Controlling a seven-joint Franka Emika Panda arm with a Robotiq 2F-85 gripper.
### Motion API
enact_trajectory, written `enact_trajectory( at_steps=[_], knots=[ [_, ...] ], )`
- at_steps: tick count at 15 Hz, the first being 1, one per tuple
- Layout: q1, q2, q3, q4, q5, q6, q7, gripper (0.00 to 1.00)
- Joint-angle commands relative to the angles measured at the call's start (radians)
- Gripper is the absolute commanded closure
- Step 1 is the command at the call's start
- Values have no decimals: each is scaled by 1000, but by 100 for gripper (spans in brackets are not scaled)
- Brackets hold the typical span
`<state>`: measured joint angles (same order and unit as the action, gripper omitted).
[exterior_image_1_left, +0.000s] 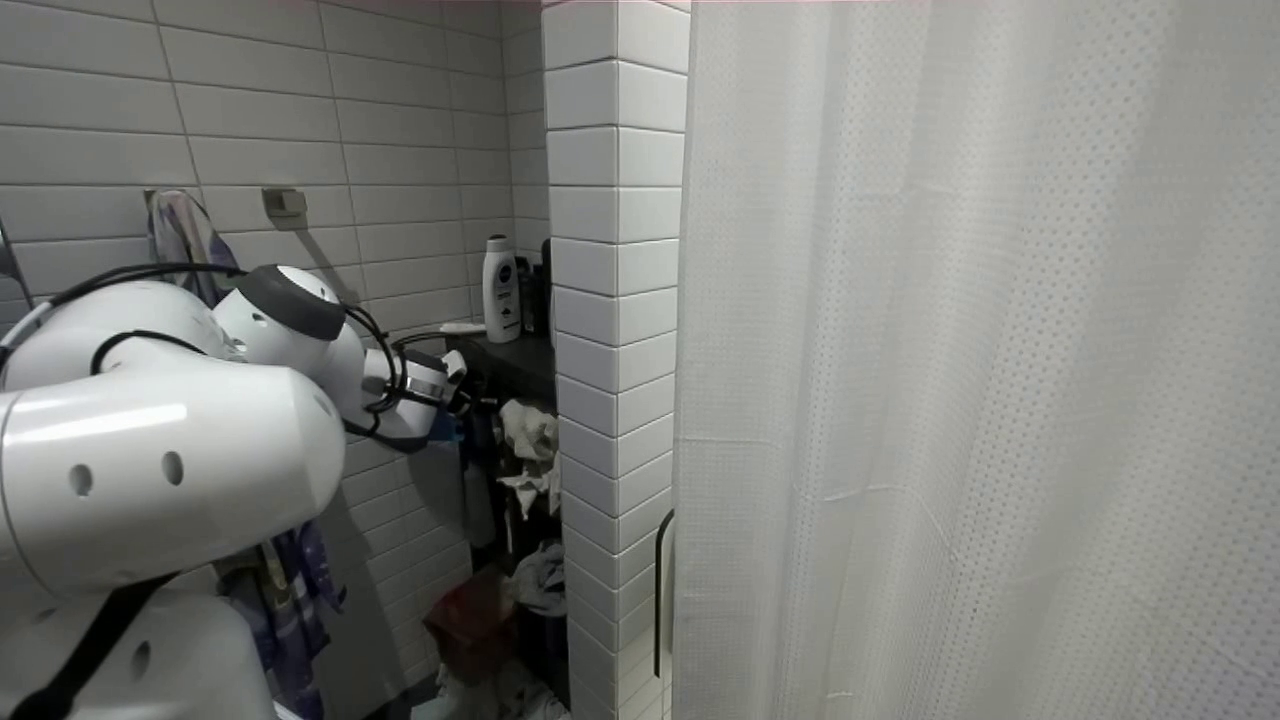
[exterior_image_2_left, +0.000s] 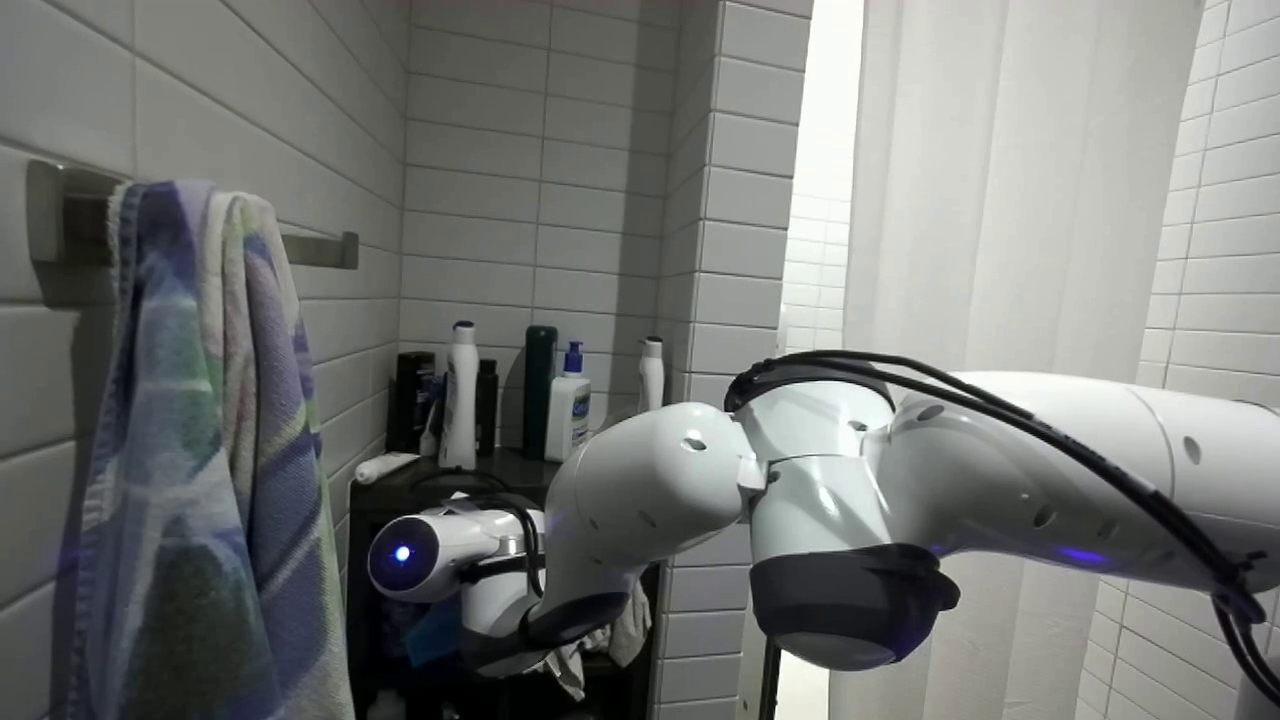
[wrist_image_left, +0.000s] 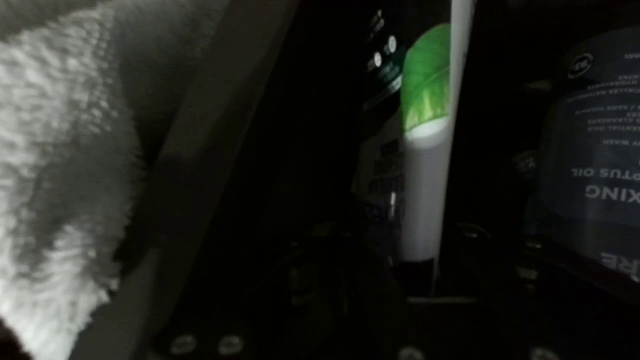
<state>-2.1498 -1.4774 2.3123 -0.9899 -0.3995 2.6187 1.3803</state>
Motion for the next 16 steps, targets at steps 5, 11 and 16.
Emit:
enact_trajectory(
  at_steps=[5,11,16],
  knots=[
    [0,0,0,1,0,-2,0,64],
    [11,13,7,-17,4,-14,-4,28],
    [32,21,9,-28,7,-46,-9,0]
  ],
)
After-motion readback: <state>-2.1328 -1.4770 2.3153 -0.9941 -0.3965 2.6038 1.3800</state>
